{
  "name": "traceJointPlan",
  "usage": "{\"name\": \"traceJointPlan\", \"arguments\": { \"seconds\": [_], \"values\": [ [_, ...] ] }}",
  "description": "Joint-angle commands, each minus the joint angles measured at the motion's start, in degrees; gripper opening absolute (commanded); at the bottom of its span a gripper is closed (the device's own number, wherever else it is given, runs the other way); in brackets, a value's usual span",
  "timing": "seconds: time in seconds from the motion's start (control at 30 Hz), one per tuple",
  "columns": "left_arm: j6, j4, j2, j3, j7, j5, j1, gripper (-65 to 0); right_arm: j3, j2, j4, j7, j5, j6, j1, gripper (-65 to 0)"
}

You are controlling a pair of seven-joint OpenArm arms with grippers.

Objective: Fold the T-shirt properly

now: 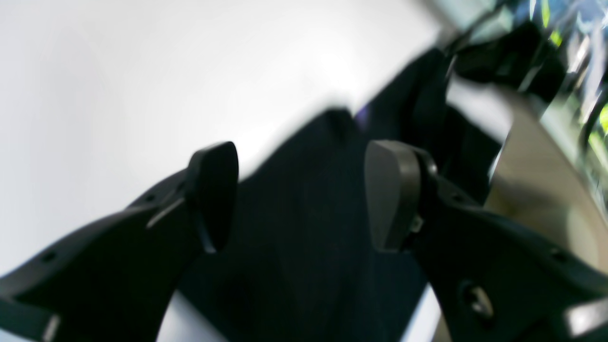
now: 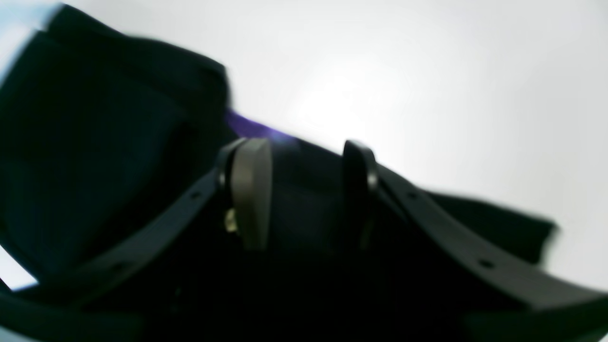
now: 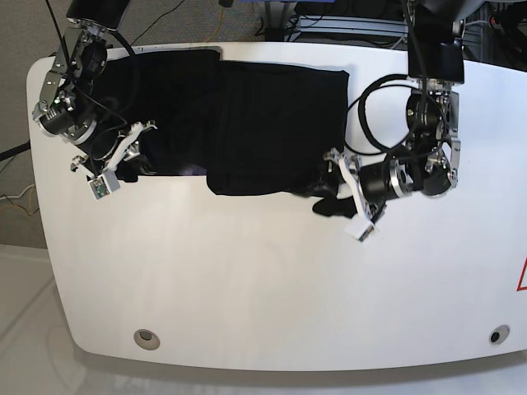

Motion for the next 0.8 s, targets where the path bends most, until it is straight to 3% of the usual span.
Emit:
{"name": "traceJointPlan", "arguments": {
  "seconds": [0.0, 0.2, 0.77],
  "values": [
    [-0.05, 2.86, -2.36, 0.84, -0.59, -1.3, 3.83, -25.0, 1.58, 2.5, 1.19, 0.56, 0.22, 0.08, -0.25, -31.9],
    [0.77, 3.12, -2.99, 0.99, -0.51, -0.73, 6.82, -25.3, 4.0, 4.14, -1.79, -0.43, 0.57, 0.08, -0.77, -20.7],
    [-0.81, 1.06, -6.46, 0.44, -4.15, 3.97, 6.65, -25.0, 12.34, 2.09, -15.66, -1.19, 3.9, 0.08, 0.02, -19.3]
  ]
}}
